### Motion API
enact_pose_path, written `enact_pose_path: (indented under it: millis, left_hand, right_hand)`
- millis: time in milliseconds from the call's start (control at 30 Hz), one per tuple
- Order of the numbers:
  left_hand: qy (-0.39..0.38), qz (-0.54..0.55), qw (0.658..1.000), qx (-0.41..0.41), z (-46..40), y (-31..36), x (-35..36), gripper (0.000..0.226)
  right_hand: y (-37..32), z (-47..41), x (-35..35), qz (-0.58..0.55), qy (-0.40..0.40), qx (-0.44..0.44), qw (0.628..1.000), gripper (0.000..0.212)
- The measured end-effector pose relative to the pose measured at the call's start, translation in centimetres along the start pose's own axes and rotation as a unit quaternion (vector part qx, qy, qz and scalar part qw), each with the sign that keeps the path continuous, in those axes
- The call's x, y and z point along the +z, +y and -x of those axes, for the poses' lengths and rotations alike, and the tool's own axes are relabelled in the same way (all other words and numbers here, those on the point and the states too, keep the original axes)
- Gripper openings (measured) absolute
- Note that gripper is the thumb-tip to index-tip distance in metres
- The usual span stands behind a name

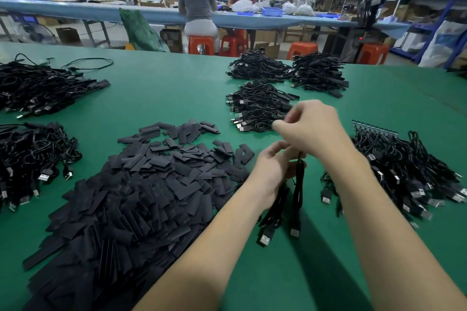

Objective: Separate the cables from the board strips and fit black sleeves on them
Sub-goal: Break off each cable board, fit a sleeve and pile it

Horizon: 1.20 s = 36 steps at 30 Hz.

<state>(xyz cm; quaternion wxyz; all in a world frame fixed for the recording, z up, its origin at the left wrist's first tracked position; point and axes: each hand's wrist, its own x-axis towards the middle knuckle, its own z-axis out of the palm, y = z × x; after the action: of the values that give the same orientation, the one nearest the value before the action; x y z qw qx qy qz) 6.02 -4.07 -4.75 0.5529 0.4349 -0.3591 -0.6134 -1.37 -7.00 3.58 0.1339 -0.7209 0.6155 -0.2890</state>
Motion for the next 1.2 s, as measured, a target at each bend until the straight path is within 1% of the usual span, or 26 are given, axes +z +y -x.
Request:
enact_pose_path:
  millis: [67,100,133,167,267,333,400,533,600,667,800,1033,1100,1200]
  left_hand:
    - [-0.011,0.011,1.0,-0.006,-0.2,0.1,0.0,0.003]
    - [-0.016,0.007,1.0,-0.003,-0.3,0.0,-0.1,0.005]
    - [-0.017,0.012,1.0,-0.005,-0.3,0.2,-0.1,0.007]
    - [-0.022,0.011,1.0,-0.004,-0.3,0.2,-0.1,0.008]
    - [-0.033,0.012,0.999,-0.018,-0.2,0.2,-0.3,0.007]
    - [-0.037,0.022,0.999,-0.025,-0.2,0.3,-0.4,0.007]
    - [-0.047,0.032,0.998,-0.028,-0.2,0.4,-0.4,0.009]
    - [-0.07,0.054,0.996,-0.032,-0.4,0.3,-0.6,0.012]
    - [-0.076,0.06,0.995,-0.035,-0.4,0.3,-0.7,0.012]
    - [-0.081,0.061,0.994,-0.036,-0.4,0.4,-0.7,0.011]
    - [-0.103,0.062,0.992,-0.035,-0.3,0.6,-0.9,0.015]
    - [-0.129,0.075,0.988,-0.037,-0.2,0.6,-0.9,0.017]
    - [-0.133,0.078,0.987,-0.036,-0.2,0.6,-1.0,0.019]
    - [-0.134,0.075,0.987,-0.036,-0.1,0.6,-1.0,0.016]
  right_hand:
    - [2.6,0.8,-1.1,-0.118,0.011,0.038,0.992,0.014]
    - [3.9,1.1,-1.5,-0.195,0.004,0.058,0.979,0.01]
    - [5.0,1.4,-1.7,-0.27,-0.006,0.075,0.96,0.006]
    - [6.0,1.7,-1.8,-0.337,-0.015,0.088,0.937,0.007]
    - [8.0,2.2,-1.9,-0.505,-0.023,0.107,0.856,0.026]
    - [8.6,2.5,-1.7,-0.559,-0.028,0.102,0.822,0.046]
    - [8.8,2.6,-1.3,-0.588,-0.024,0.091,0.803,0.055]
    - [8.9,2.5,-0.6,-0.654,-0.025,0.065,0.753,0.042]
    - [8.7,2.4,-0.5,-0.663,-0.033,0.05,0.747,0.037]
    - [8.6,2.4,-0.5,-0.661,-0.036,0.044,0.748,0.037]
    - [8.8,2.5,-0.5,-0.632,-0.036,0.034,0.773,0.032]
    - [9.0,2.6,-0.5,-0.631,-0.023,0.016,0.775,0.023]
    - [9.0,2.7,-0.6,-0.625,-0.024,0.012,0.78,0.019]
    - [9.0,2.8,-0.7,-0.612,-0.029,0.008,0.79,0.012]
